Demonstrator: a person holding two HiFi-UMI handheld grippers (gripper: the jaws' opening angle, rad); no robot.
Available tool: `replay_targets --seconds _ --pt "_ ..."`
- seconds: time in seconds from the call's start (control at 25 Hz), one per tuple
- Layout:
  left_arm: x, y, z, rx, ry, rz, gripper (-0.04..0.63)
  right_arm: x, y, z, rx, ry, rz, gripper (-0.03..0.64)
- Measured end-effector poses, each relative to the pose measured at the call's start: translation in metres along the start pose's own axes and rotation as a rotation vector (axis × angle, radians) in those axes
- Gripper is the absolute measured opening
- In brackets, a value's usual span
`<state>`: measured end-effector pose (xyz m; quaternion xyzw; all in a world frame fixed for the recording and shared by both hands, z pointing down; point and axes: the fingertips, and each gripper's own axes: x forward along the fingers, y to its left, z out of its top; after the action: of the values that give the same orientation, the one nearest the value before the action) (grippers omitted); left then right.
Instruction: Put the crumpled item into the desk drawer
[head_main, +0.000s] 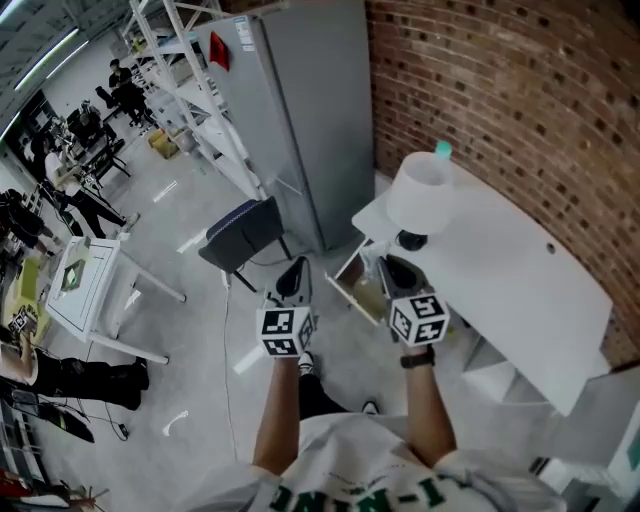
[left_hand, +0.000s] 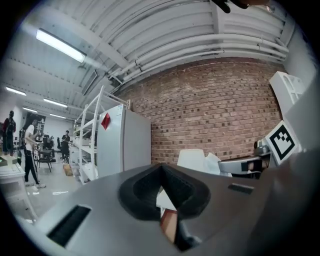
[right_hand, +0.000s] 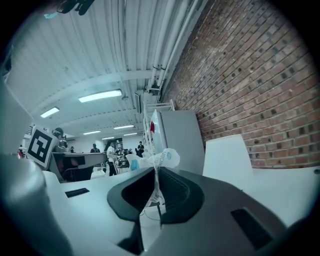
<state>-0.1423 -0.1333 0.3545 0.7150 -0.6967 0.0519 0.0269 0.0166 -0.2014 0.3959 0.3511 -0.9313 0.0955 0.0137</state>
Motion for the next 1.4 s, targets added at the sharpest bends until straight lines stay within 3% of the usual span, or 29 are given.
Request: replay_targets --seconds 0.32,0.6,1.0,1.4 --pt "0.092 0.004 -0.015 0.014 0.028 -0.188 -0.006 0.037 -0.046 -0.006 0.021 0.007 -0.161 0.025" --pt "0.146 0.011 -0.032 0.02 0.069 -0.348 -0.006 0.064 -0.06 -0.034 0.076 0.056 -0.288 0.025" --pt "0.178 0.008 -0.109 -0.002 0.197 -0.528 -0.006 0.082 -0.066 -0.125 0.24 0.188 -0.42 0.025" --pt "0.22 -0.008 -0.197 -0.029 0.304 -0.592 -0.006 0.106 -0.109 -0.232 0.265 0.356 -0.466 0.025"
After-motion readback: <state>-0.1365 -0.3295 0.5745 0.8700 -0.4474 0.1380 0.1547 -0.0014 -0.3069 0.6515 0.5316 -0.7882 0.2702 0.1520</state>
